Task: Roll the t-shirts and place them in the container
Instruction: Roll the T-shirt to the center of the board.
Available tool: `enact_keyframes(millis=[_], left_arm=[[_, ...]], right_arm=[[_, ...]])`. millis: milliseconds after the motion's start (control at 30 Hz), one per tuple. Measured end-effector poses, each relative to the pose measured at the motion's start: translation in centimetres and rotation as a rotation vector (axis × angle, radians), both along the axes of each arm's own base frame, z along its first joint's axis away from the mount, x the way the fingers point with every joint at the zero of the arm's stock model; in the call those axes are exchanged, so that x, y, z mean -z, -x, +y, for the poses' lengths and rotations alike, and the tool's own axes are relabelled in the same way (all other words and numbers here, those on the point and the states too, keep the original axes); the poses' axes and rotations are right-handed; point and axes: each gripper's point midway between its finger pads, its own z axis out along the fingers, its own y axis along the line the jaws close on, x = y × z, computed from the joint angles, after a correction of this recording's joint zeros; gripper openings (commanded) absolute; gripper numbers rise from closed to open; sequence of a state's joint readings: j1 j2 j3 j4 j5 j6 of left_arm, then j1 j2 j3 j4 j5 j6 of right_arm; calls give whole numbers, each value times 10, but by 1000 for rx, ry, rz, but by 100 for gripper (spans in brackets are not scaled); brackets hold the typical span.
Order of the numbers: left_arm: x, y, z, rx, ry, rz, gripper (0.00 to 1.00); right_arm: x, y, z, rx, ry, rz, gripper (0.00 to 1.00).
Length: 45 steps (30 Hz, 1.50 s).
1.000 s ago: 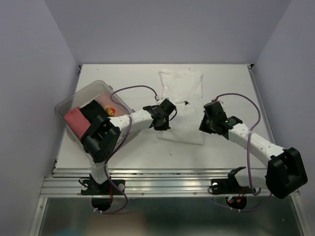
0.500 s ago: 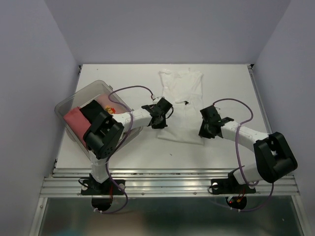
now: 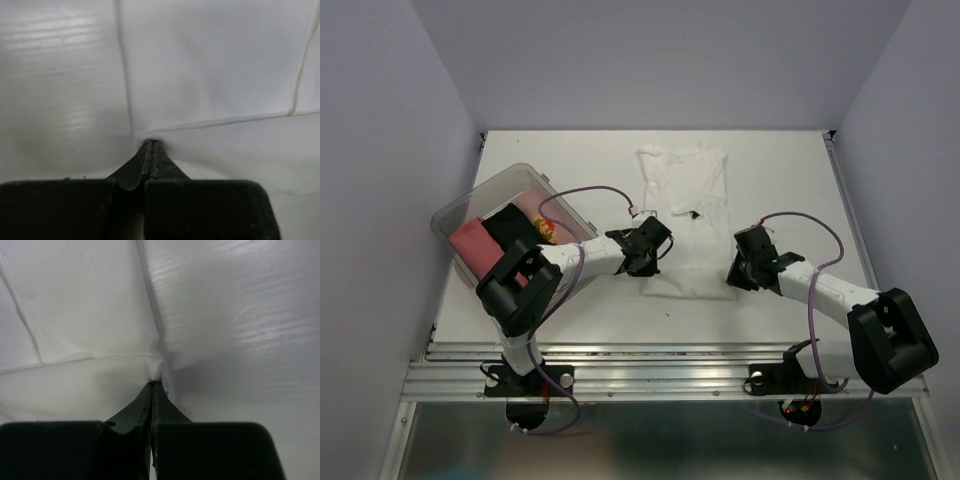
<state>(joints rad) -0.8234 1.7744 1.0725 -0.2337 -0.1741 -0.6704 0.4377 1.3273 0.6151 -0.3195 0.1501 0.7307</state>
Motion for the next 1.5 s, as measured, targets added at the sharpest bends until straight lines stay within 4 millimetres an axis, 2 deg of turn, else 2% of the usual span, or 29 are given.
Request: enact_keyframes(millis=[200, 333, 367, 400, 433, 467, 500, 533, 633, 700, 767, 933, 1000, 1267, 1500], left_arm=[[0, 41, -9, 72, -32, 28, 0], [-1, 56, -1, 70, -79, 52, 2], [-2, 58, 3, 61, -94, 54, 7], [-4, 60, 8, 54, -111, 56, 13], [-8, 62, 13, 44, -127, 56, 25], [-13, 64, 19, 33, -141, 54, 34], [-22, 65, 23, 24, -139, 44, 41], [-27, 66, 25, 16, -131, 39, 55], [-57, 68, 24, -5, -43, 0, 68], [-67, 72, 24, -11, 14, -10, 68], [-66, 80, 24, -13, 61, 3, 67], [-28, 110, 35, -42, 96, 120, 61], [-21, 116, 37, -54, 102, 147, 59], [-19, 115, 23, -112, 204, 161, 52], [-8, 119, 28, -152, 210, 180, 49]], right_arm=[[-2, 31, -4, -2, -33, 61, 2], [-6, 45, -9, 14, -31, 95, 18], [-9, 48, -10, 22, -32, 99, 33], [-14, 48, -11, 26, -35, 93, 34], [-19, 48, -12, 38, -40, 84, 46], [-26, 47, -13, 53, -45, 69, 53], [-33, 46, -13, 64, -54, 49, 56], [-37, 45, -13, 71, -59, 37, 57], [-44, 47, -13, 90, -81, 21, 58], [-41, 51, -12, 93, -93, 35, 58], [-34, 58, -11, 90, -106, 63, 58], [-16, 80, -9, 80, -136, 138, 57], [-15, 84, -6, 74, -152, 151, 56], [-8, 93, 0, 67, -195, 185, 49], [-2, 101, 0, 70, -206, 210, 49]])
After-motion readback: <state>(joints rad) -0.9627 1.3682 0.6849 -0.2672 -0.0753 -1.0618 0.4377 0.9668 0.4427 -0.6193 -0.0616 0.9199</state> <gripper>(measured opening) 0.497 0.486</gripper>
